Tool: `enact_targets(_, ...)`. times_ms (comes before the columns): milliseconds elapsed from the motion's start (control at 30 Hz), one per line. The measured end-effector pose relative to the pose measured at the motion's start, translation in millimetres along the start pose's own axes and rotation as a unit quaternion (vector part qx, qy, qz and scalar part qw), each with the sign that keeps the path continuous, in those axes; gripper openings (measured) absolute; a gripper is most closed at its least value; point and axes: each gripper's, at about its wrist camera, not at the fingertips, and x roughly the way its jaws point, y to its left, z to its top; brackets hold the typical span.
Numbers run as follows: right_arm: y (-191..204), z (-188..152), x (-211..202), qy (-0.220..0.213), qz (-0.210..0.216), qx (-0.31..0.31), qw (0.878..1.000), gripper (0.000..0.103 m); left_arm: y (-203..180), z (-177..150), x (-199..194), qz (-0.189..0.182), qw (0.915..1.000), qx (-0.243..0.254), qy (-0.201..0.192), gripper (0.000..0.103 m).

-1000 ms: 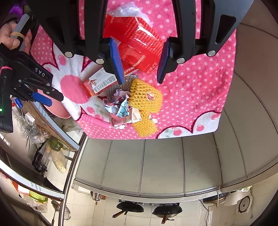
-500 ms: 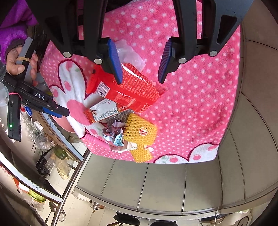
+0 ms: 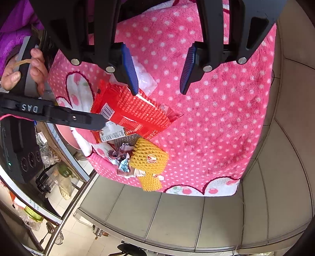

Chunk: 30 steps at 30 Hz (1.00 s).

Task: Collect trash
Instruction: 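Grasp the clear plastic bag with the left tool while the right tool grasps the red snack bag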

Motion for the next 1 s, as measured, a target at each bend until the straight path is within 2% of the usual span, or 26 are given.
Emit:
enact_targets(133,-2,2,24,0.033,0.002,0.019,0.999,0.042,-4,-9,6,-0.010,0.9998,0.008,0.017,0.043)
enact_targets(267,-8,4,34,0.043,0.016,0.040,0.998,0.041,-12,-14,14,-0.023,0.9990,0.021,0.031,0.043)
enact_targets(333,-10,4,35,0.047,0.032,0.049,0.997,0.023,-17,-13,16,-0.026,0.9988,0.027,0.032,0.043)
enact_targets(400,-12,4,36,0.051,0.039,0.051,0.997,0.019,-20,-11,19,-0.028,0.9985,0.031,0.035,0.043)
enact_targets(467,-11,3,32,0.044,0.042,0.047,0.997,0.016,-23,-10,23,-0.028,0.9984,0.032,0.037,0.043)
enact_targets(533,-12,4,25,0.029,0.047,0.046,0.997,0.009,-24,-9,26,-0.025,0.9986,0.030,0.036,0.043)
enact_targets(767,-15,8,-12,-0.019,0.060,0.038,0.997,0.006,-28,-7,31,-0.018,0.9989,0.032,0.030,0.043)
enact_targets(867,-15,8,-26,-0.036,0.071,0.039,0.996,0.006,-33,-7,32,-0.014,0.9987,0.040,0.026,0.035)
enact_targets(1000,-14,6,-47,-0.064,0.065,0.032,0.995,0.006,-39,-7,31,0.002,0.9984,0.055,0.012,0.021)
